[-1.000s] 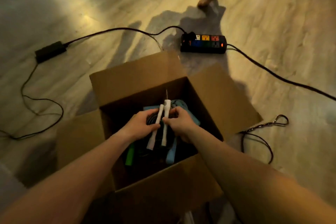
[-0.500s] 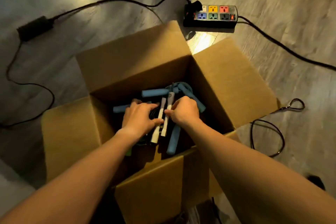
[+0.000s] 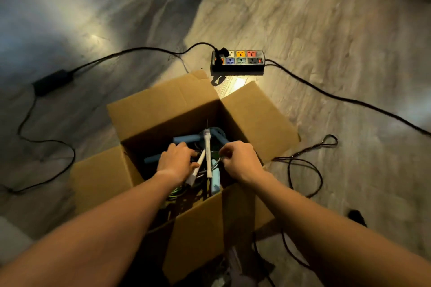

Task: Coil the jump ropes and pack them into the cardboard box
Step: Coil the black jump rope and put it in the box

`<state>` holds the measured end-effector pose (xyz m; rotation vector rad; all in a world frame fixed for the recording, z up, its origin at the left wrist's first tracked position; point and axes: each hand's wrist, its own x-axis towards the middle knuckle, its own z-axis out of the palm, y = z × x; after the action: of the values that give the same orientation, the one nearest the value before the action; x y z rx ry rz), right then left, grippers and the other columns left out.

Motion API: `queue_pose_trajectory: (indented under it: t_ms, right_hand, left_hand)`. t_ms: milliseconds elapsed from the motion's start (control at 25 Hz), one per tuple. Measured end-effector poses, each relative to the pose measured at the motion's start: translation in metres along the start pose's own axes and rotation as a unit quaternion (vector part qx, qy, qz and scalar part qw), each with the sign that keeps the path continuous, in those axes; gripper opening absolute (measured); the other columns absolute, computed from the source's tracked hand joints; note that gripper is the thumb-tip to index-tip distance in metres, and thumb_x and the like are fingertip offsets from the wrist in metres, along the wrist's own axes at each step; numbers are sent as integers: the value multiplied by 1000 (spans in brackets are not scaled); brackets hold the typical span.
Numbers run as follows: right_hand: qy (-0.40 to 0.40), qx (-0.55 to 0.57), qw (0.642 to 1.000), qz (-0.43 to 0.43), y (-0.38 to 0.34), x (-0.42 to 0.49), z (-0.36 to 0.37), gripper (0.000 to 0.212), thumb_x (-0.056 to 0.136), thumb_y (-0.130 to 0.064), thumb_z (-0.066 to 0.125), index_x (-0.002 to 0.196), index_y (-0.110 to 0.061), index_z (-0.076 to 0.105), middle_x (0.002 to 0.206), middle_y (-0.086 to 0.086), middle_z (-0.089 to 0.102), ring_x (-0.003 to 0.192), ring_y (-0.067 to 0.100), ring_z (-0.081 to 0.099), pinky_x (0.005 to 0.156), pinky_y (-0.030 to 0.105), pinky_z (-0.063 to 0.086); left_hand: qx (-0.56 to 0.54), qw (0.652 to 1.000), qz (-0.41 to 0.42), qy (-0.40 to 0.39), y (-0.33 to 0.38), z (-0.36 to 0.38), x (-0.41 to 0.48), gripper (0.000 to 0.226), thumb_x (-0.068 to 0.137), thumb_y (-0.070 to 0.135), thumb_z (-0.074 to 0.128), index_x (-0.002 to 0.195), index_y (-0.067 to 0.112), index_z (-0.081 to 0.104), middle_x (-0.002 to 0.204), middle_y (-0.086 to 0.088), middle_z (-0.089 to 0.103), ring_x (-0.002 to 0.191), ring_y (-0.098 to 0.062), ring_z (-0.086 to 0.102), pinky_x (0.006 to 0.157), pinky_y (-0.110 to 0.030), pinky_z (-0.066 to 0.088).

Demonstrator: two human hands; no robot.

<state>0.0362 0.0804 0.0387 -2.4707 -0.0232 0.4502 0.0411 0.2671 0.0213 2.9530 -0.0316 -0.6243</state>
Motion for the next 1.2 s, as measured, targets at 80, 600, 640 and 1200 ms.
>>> queue_pose_trajectory:
  t_ms: [80,600,640,1200]
  right_hand:
    - [17,11,1000,-8,10,-31,-36,24,86,-12,62,103,-19,78,106,5,74,100,21,67,89,34,55]
    - [96,105,971,191,153,-194,-167,13,90,-15,67,98,-23,75,101,-2,70,97,14,65,88,34,58]
    - [85,116,967,209,168,-198,-163,13,89,-15,68,96,-23,75,100,-2,71,96,15,66,88,35,58]
    - [2,80,883,463,335,-198,-31,51,88,-17,64,133,-18,41,130,15,50,117,37,54,95,49,50]
  left_hand:
    - [-14,999,24,-21,14,-29,-12,20,89,35,69,106,27,76,107,2,73,103,-21,65,83,-38,54]
    - [199,920,320,-108,282,-150,-81,27,90,38,68,116,31,69,105,9,64,95,-11,58,80,-26,46]
    - [187,915,333,-126,299,-131,-82,28,91,37,67,118,30,69,107,7,65,95,-12,58,79,-25,45]
    - [96,887,365,-266,341,126,-36,46,90,34,66,134,27,53,117,1,66,109,-19,62,93,-35,51]
